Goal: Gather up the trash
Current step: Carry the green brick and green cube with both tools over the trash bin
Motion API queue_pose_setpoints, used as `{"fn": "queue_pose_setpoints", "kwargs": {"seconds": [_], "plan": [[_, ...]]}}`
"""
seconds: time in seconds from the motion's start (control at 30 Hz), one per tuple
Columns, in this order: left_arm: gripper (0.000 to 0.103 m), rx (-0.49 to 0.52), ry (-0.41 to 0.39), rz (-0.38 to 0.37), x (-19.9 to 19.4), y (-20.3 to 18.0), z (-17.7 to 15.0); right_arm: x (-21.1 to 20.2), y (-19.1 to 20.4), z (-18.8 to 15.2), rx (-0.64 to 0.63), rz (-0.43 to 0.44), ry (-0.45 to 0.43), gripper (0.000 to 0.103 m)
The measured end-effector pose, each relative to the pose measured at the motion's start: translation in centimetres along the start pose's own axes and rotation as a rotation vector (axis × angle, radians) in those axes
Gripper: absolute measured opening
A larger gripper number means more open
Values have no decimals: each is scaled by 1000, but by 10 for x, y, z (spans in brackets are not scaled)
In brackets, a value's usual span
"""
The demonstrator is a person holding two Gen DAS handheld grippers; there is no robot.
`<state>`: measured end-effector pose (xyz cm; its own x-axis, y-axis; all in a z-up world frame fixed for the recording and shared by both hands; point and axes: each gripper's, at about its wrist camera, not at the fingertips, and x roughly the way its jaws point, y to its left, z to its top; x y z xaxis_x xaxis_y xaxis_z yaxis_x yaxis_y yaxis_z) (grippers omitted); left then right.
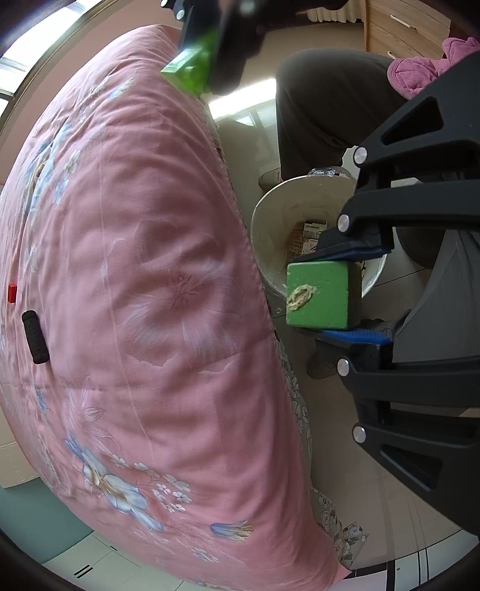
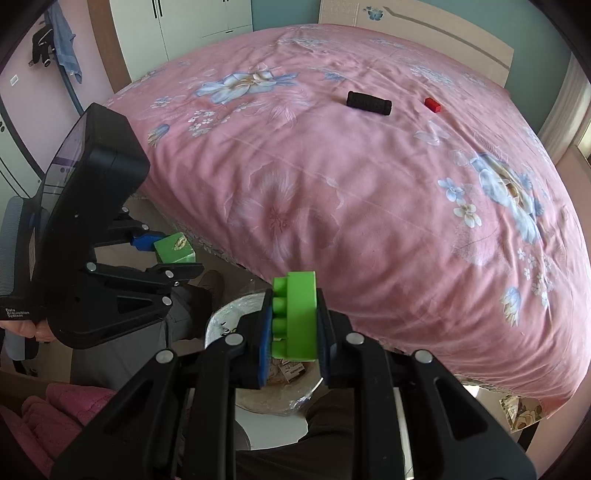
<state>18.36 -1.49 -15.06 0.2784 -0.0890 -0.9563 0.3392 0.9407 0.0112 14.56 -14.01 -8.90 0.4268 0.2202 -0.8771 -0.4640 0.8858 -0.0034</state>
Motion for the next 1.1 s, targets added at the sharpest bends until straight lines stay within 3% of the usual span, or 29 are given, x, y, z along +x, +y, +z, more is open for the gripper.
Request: {"fn": "queue_pose_setpoints", "kwargs": {"seconds": [1.1], "plan": [[31,-88,390,-98,202,-12,-45,234,11,-109,32,122,406,22]]}}
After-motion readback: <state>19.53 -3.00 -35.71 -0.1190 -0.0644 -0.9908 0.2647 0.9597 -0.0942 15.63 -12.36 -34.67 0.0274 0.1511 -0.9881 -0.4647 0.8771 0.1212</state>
